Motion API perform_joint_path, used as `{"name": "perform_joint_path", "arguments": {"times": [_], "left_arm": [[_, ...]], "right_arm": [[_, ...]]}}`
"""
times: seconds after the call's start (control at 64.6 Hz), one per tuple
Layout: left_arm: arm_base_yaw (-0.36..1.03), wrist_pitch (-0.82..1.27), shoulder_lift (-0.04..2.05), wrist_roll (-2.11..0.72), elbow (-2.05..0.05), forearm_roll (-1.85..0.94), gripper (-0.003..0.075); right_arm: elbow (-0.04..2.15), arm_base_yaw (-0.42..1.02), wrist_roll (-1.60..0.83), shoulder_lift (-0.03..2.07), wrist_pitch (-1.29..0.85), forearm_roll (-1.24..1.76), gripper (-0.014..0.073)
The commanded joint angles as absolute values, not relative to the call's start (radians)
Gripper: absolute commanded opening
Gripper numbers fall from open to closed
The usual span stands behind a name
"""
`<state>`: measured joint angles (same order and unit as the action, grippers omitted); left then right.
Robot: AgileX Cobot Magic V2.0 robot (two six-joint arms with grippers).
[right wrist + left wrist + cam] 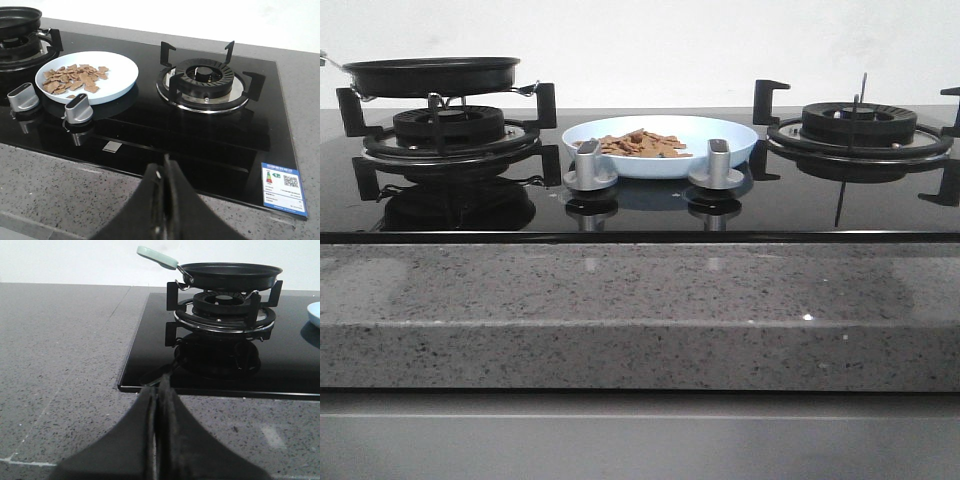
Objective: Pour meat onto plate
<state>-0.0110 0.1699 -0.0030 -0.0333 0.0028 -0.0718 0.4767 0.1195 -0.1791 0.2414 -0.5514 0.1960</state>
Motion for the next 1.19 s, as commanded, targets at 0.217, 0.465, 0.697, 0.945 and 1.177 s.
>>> {"name": "perform_joint_path", "arguments": {"times": [0.217, 0.465, 0.697, 0.945, 1.177], "left_arm": [[-0.012, 0.079, -0.019, -0.034, 0.009, -0.088, -0.002], [-0.012, 0.079, -0.019, -0.034, 0.009, -0.088, -0.002], [-0.012, 0.079, -0.019, -0.034, 0.009, -0.088, -0.002], [-0.012, 0.079, -0.019, -0.034, 0.009, -0.088, -0.002], [-0.012, 0.079, -0.019, -0.034, 0.009, -0.088, -0.002]], "right_arm": [[0.504, 0.118, -0.187, 0.249, -0.471, 0.2, -0.0064], [0.504, 0.118, -0.187, 0.249, -0.471, 0.2, -0.0064], [0.504, 0.118, -0.187, 0.249, -0.471, 0.2, -0.0064], [0.504, 0.118, -0.187, 0.249, -0.455, 0.196, -0.0064], [0.295, 0.087, -0.165, 0.203, -0.112, 0.164, -0.0064]]}}
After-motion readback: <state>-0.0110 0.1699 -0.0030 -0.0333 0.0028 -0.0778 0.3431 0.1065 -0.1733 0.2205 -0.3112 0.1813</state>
